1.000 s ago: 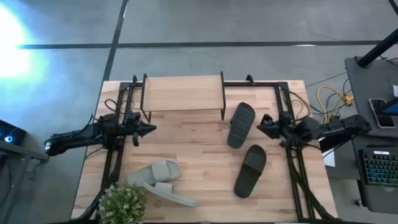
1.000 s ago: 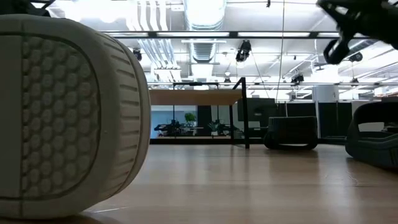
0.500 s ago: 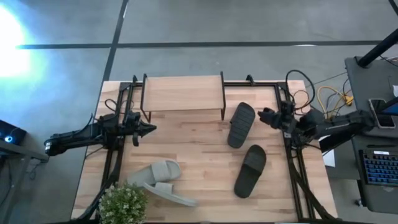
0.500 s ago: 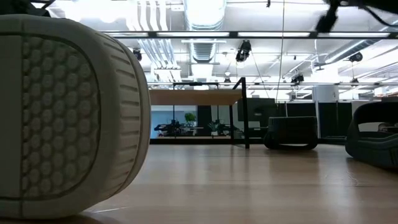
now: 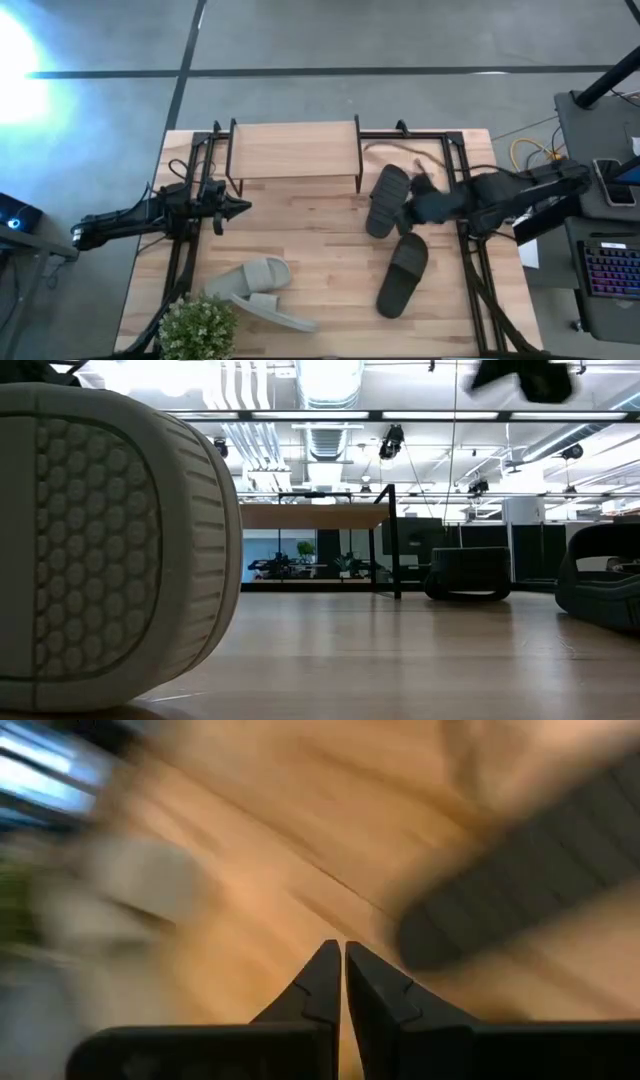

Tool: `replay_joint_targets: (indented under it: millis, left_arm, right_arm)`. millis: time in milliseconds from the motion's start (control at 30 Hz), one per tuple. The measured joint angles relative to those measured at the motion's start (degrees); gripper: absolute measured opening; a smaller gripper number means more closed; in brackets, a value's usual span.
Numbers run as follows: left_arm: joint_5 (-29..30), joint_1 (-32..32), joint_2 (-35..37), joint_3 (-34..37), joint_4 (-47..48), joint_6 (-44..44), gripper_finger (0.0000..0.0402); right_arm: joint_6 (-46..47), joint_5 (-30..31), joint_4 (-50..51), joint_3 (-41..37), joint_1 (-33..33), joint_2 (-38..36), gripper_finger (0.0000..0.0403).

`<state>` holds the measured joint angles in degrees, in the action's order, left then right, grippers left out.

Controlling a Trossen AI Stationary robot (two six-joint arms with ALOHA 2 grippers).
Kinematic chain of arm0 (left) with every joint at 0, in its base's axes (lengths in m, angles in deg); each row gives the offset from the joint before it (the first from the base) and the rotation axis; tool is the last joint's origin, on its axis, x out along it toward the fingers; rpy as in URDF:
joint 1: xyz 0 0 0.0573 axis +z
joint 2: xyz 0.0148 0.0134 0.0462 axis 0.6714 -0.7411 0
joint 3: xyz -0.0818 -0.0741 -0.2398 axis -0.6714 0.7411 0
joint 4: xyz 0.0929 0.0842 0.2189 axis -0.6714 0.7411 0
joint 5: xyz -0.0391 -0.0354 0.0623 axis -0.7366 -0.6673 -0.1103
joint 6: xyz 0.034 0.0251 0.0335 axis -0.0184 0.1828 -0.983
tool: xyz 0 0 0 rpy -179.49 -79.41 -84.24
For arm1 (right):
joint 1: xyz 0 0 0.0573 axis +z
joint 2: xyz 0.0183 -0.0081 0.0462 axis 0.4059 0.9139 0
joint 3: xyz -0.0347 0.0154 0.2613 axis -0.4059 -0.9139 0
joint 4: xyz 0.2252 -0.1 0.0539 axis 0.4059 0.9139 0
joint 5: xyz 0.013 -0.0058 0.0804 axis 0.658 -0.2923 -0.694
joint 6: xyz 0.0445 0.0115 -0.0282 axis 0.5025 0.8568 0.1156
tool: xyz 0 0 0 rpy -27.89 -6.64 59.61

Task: Pick and place slides into the shelf
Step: Put the bottom black slide on the shelf

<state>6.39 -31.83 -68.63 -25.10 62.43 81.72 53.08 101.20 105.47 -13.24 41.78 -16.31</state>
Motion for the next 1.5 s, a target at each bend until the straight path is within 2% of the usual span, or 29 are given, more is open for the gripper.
replay_joint_targets:
  millis: [67, 167, 333, 467, 567, 667, 767, 967, 1200, 1333, 1500]
  left_arm:
    - [0.0, 0.0, 0.0, 0.0, 0.0, 0.0, 0.0000]
    - [0.0, 0.0, 0.0, 0.0, 0.0, 0.0, 0.0000]
    - [0.0, 0.0, 0.0, 0.0, 0.0, 0.0, 0.0000]
    - [0.0, 0.0, 0.0, 0.0, 0.0, 0.0, 0.0000]
    - [0.0, 0.0, 0.0, 0.0, -0.1, 0.0, 0.0000]
    - [0.0, 0.0, 0.1, 0.0, 0.0, 0.0, 0.0000]
    - [0.0, 0.0, 0.0, 0.0, 0.0, 0.0, 0.0000]
    - [0.0, 0.0, 0.1, 0.0, 0.0, 0.0, 0.0000]
    - [0.0, 0.0, 0.0, 0.0, 0.0, 0.0, 0.0000]
    - [0.0, 0.0, 0.0, 0.0, 0.0, 0.0, 0.0000]
    - [0.0, 0.0, 0.0, 0.0, 0.0, 0.0, 0.0000]
  right_arm:
    - [6.1, -3.2, 12.3, 6.6, 2.5, 6.3, 0.0013]
    - [11.2, -6.7, 23.6, 15.4, 7.1, 14.7, 0.0013]
    - [12.7, -8.8, 32.0, 28.2, 15.1, 28.1, 0.0013]
    - [11.4, -13.5, 32.2, 31.2, 20.4, 35.8, 0.0013]
    - [14.0, -18.1, 32.0, 31.0, 22.2, 41.0, 0.0013]
    - [19.0, -18.9, 32.1, 30.4, 22.2, 44.6, 0.0013]
    - [19.9, -18.9, 32.0, 29.8, 22.1, 47.5, 0.0022]
    - [11.8, -18.9, 31.9, 29.2, 21.6, 50.0, 0.0106]
    - [12.3, -7.0, 32.1, 25.4, 21.5, 49.8, 0.0215]
    - [11.2, -6.7, 30.9, 21.6, 21.5, 49.8, 0.0250]
    - [8.6, -6.7, 30.2, 17.0, 21.3, 49.8, 0.0262]
